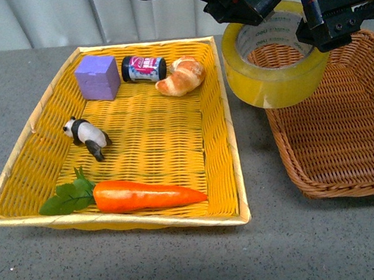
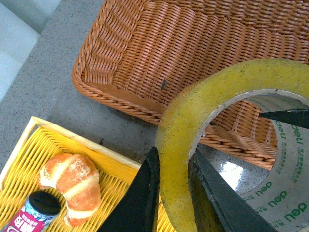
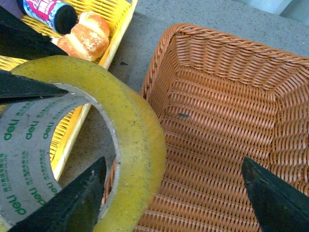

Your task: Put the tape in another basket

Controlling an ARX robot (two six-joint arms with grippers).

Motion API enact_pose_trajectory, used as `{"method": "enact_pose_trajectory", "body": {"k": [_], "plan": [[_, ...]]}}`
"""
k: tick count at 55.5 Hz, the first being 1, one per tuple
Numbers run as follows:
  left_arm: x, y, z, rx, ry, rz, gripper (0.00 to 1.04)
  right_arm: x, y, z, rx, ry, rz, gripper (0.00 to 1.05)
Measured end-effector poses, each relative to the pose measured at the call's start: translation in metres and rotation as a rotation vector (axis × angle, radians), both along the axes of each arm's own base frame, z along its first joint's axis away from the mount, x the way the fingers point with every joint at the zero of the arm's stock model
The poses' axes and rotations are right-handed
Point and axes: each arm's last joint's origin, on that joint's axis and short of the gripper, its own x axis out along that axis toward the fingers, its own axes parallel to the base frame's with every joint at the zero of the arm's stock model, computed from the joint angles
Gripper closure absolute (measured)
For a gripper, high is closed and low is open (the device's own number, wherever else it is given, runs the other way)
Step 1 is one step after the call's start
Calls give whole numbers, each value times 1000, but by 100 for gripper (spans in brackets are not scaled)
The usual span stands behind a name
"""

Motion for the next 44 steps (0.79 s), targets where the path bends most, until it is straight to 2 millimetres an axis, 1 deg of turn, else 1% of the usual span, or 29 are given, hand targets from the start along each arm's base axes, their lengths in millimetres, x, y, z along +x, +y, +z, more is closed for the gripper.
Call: {"method": "enact_pose_trajectory", "body": {"k": [10,12,17,19,24,28,35,39,40,44], "plan": [[0,-1,0,-1,1,-2,91,-1,3,0,16,10,3,51],[0,-1,0,-2,1,-3,91,-1,3,-1,22,13,3,58],[-1,-1,0,-3,2,-4,91,-2,4,-1,34,20,5,70],[-1,-2,0,-3,3,-5,91,-2,5,-1,37,21,3,77],[-1,-2,0,-11,9,-5,91,-2,4,-1,41,21,-13,88],[-1,-3,0,-12,11,-4,91,-1,3,-1,49,23,-24,90],[-1,-3,0,-13,12,-2,91,-1,2,-1,59,27,-35,90],[-2,-7,1,11,-3,66,91,1,0,-3,54,26,-33,90],[-2,-7,1,18,-8,82,89,2,0,-4,52,26,-28,90],[-5,-10,3,41,-29,137,78,5,-5,-6,45,24,-19,90]]}}
